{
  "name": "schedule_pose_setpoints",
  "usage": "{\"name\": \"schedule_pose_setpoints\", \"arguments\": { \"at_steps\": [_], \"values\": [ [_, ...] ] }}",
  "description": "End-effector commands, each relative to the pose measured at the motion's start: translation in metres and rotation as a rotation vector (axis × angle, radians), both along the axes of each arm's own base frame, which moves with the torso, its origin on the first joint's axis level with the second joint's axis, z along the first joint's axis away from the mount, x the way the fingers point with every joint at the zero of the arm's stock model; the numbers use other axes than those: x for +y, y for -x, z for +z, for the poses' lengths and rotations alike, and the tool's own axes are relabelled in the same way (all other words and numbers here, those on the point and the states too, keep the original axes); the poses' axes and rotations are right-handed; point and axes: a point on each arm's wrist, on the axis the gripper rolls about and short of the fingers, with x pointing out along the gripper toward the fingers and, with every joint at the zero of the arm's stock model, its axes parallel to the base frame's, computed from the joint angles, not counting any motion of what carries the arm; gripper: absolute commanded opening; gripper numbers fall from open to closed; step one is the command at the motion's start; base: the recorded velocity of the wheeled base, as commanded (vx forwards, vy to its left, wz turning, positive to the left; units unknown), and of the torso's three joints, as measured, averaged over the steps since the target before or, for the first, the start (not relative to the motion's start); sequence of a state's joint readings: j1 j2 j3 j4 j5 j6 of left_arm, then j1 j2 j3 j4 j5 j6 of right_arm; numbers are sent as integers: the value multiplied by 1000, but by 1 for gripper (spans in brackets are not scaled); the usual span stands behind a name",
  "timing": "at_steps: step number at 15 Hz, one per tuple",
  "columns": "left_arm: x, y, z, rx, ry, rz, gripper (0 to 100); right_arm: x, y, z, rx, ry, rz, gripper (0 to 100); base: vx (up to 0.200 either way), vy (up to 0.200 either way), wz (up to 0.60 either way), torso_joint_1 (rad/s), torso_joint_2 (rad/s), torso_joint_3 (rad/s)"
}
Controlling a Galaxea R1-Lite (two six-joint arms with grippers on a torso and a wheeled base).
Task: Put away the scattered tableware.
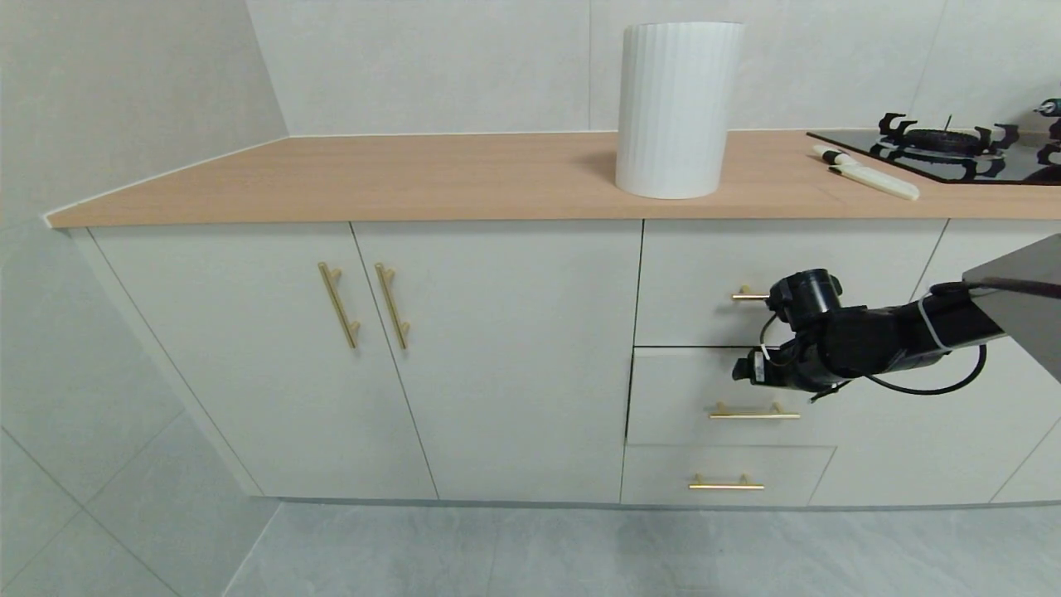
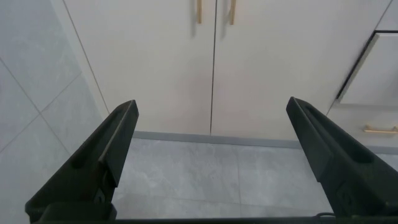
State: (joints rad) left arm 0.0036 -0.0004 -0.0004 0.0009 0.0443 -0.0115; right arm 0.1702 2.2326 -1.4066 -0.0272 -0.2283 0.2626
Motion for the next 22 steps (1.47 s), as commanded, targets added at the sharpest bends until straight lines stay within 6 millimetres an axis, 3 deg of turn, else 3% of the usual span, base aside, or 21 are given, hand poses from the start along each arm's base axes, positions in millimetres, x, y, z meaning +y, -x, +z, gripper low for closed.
{"name": "schedule_pose_setpoints", "arguments": {
  "at_steps": [1, 9, 13, 17, 20, 21, 22],
  "values": [
    [0, 0, 0, 1, 1, 1, 100, 0, -4, -4, -19, 2, -21, 100, 0, 0, 0, 0, 0, 0],
    [0, 0, 0, 0, 1, 1, 100, 0, -19, -4, -190, -13, -117, 100, 0, 0, 0, 0, 0, 0],
    [0, 0, 0, 1, 1, 1, 100, -3, 4, 31, -233, -33, -110, 100, 0, 0, 0, 0, 0, 0],
    [0, 0, 0, 1, 1, 1, 100, -7, 54, 84, -289, -69, -69, 100, 0, 0, 0, 0, 0, 0],
    [0, 0, 0, 1, 1, 1, 100, -12, 123, 123, -345, -79, -30, 100, 0, 0, 0, 0, 0, 0],
    [0, 0, 0, 1, 1, 1, 100, -13, 136, 130, -367, -76, -23, 100, 0, 0, 0, 0, 0, 0],
    [0, 0, 0, 1, 1, 1, 100, -17, 170, 147, -428, -49, -18, 100, 0, 0, 0, 0, 0, 0]
  ]
}}
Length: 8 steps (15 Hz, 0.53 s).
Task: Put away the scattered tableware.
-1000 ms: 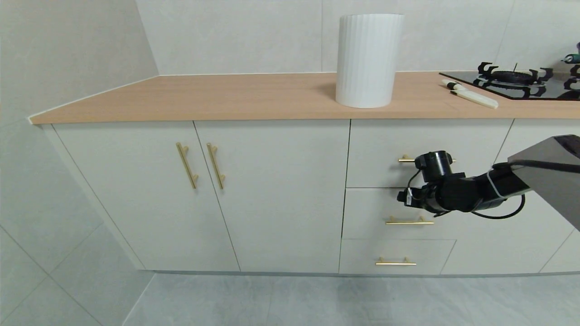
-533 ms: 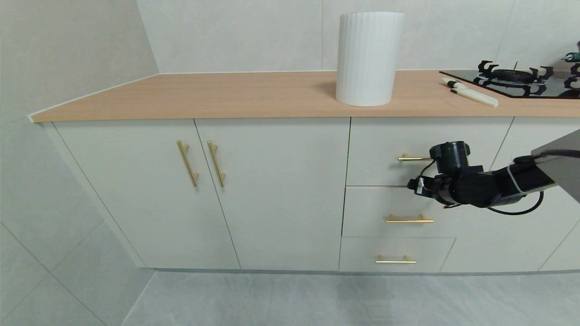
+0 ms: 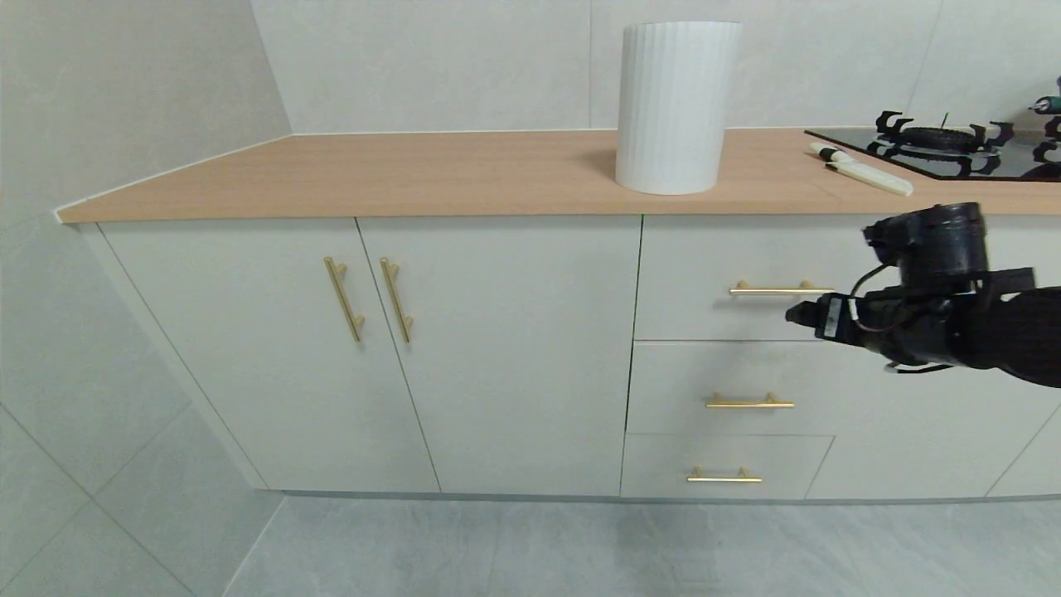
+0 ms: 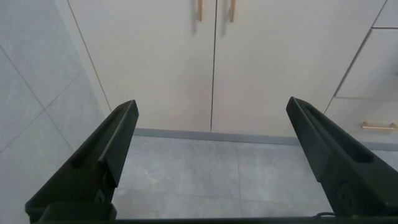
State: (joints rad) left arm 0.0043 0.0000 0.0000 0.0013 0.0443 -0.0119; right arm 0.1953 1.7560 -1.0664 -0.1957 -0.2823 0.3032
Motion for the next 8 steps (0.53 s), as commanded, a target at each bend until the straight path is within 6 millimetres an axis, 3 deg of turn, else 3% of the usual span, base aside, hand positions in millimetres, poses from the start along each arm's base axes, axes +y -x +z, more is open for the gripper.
{"name": "schedule_pose_setpoints", "arguments": {
  "at_steps": [1, 5, 6, 7, 8],
  "values": [
    [0, 0, 0, -1, 0, 1, 100, -11, 99, 55, -185, 40, -6, 100, 0, 0, 0, 0, 0, 0],
    [0, 0, 0, -1, 0, 1, 100, -38, 212, 78, -407, 177, -72, 100, 0, 0, 0, 0, 0, 0],
    [0, 0, 0, 0, 0, 1, 100, -45, 236, 77, -456, 201, -84, 100, 0, 0, 0, 0, 0, 0],
    [0, 0, 0, -1, 0, 1, 100, -48, 244, 76, -470, 210, -94, 100, 0, 0, 0, 0, 0, 0],
    [0, 0, 0, -1, 0, 1, 100, -59, 279, 64, -490, 271, -167, 100, 0, 0, 0, 0, 0, 0]
  ]
}}
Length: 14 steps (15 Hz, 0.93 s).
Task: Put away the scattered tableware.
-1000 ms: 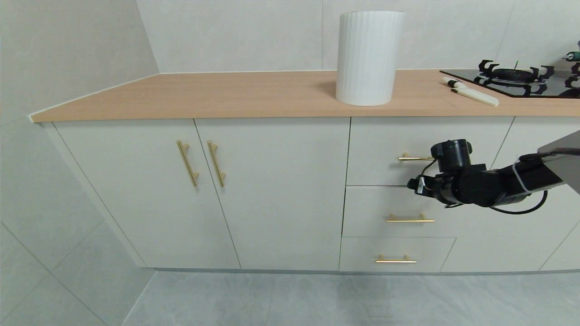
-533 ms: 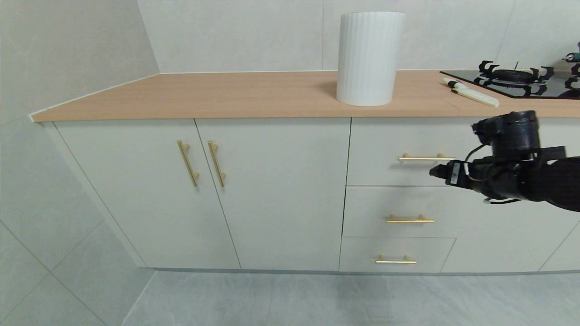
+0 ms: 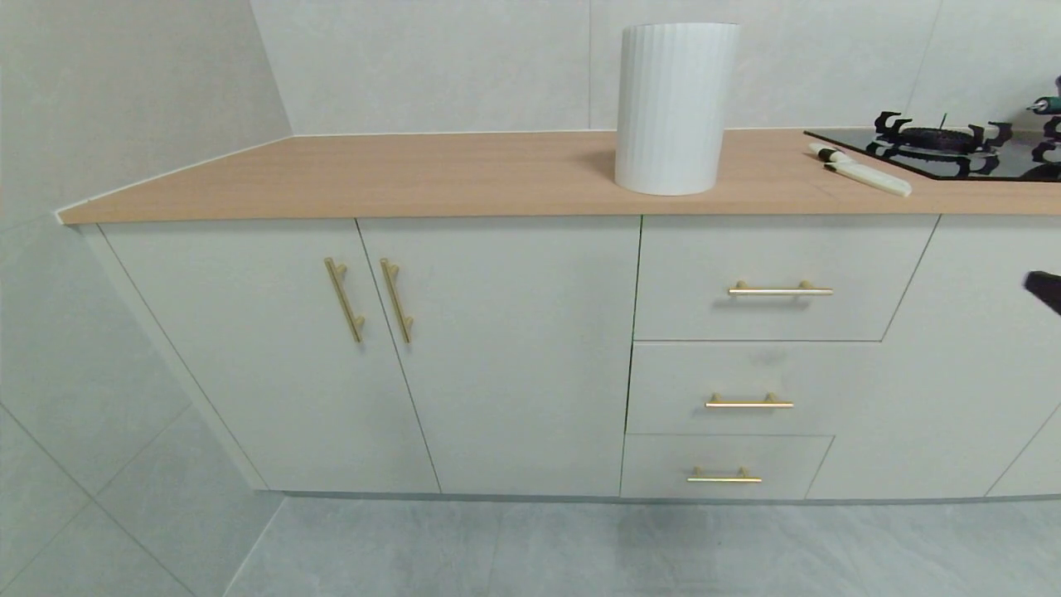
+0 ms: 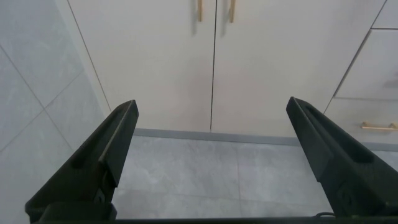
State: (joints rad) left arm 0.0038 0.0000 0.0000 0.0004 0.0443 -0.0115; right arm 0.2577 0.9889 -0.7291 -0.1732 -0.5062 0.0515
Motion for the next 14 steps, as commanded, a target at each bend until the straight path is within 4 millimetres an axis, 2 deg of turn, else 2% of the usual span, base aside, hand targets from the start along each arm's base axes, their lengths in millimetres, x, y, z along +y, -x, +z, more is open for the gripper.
{"name": "schedule_pose_setpoints", "arguments": {
  "at_steps": [1, 2, 4, 6, 8, 10, 13, 14],
  "values": [
    [0, 0, 0, 0, 1, 1, 100, -26, 91, -17, -146, 66, -100, 100, 0, 0, 0, 0, 0, 0],
    [0, 0, 0, 1, 1, 1, 100, -33, 116, -30, -160, 67, -152, 100, 0, 0, 0, 0, 0, 0],
    [0, 0, 0, 1, 1, 1, 100, -37, 149, -49, -185, 71, -251, 100, 0, 0, 0, 0, 0, 0],
    [0, 0, 0, 1, 1, 1, 100, -37, 171, -65, -237, 68, -262, 100, 0, 0, 0, 0, 0, 0],
    [0, 0, 0, 1, 1, 1, 100, -36, 184, -89, -289, 64, -250, 100, 0, 0, 0, 0, 0, 0],
    [0, 0, 0, 0, 1, 1, 100, -32, 187, -113, -305, 73, -261, 100, 0, 0, 0, 0, 0, 0],
    [0, 0, 0, 1, 1, 1, 100, -30, 165, -143, -247, 81, -167, 100, 0, 0, 0, 0, 0, 0],
    [0, 0, 0, 1, 1, 1, 100, -28, 157, -156, -238, 89, -69, 100, 0, 0, 0, 0, 0, 0]
  ]
}}
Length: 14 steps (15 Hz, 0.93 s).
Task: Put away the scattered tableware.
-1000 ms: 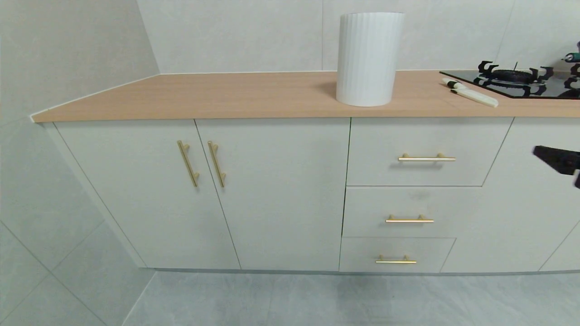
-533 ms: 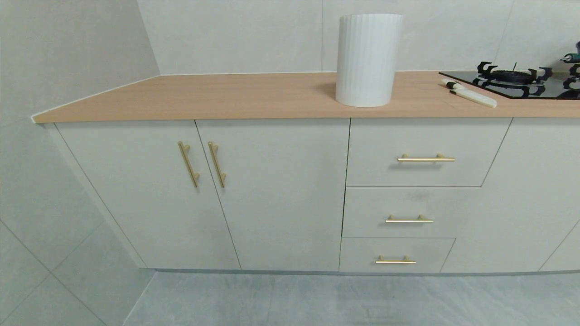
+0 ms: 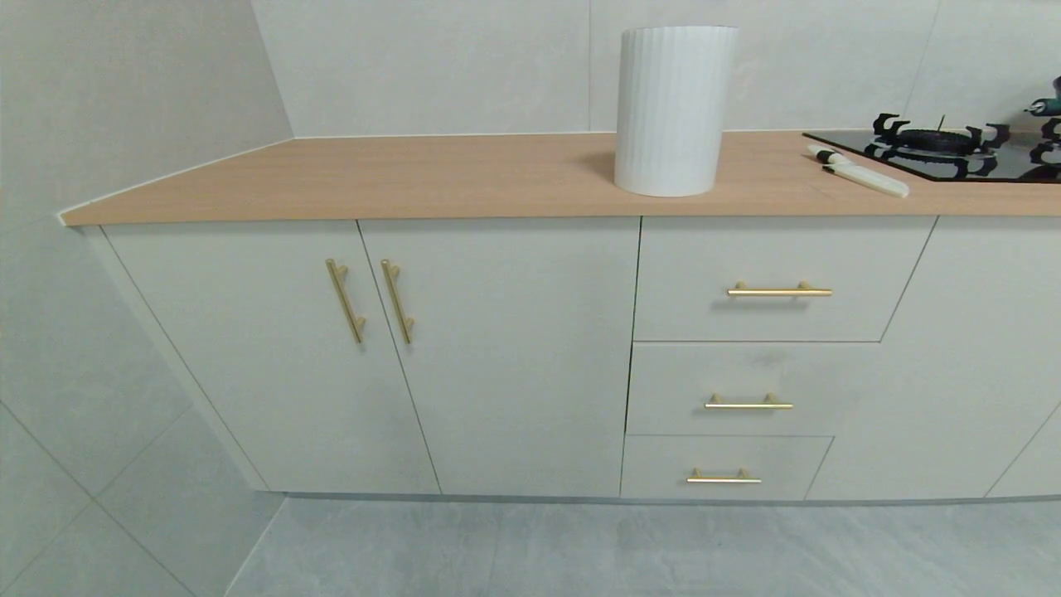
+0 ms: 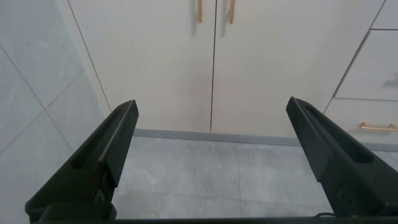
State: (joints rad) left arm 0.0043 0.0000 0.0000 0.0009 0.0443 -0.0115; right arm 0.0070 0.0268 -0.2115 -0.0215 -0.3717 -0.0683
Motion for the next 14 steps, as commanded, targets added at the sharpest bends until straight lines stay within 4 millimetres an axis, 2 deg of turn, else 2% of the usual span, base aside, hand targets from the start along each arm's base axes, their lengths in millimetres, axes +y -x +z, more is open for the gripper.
{"name": "schedule_pose_setpoints", "arguments": {
  "at_steps": [1, 3, 5, 14],
  "values": [
    [0, 0, 0, 1, 1, 1, 100, 4, -16, -37, 45, 33, 176, 100, 0, 0, 0, 0, 0, 0],
    [0, 0, 0, 1, 1, 1, 100, 7, -20, -49, 106, 45, 319, 100, 0, 0, 0, 0, 0, 0],
    [0, 0, 0, -1, 1, 1, 100, 8, -20, -58, 193, 28, 341, 100, 0, 0, 0, 0, 0, 0],
    [0, 0, 0, 1, -1, 1, 100, 8, -20, -59, 193, -13, 355, 100, 0, 0, 0, 0, 0, 0]
  ]
}}
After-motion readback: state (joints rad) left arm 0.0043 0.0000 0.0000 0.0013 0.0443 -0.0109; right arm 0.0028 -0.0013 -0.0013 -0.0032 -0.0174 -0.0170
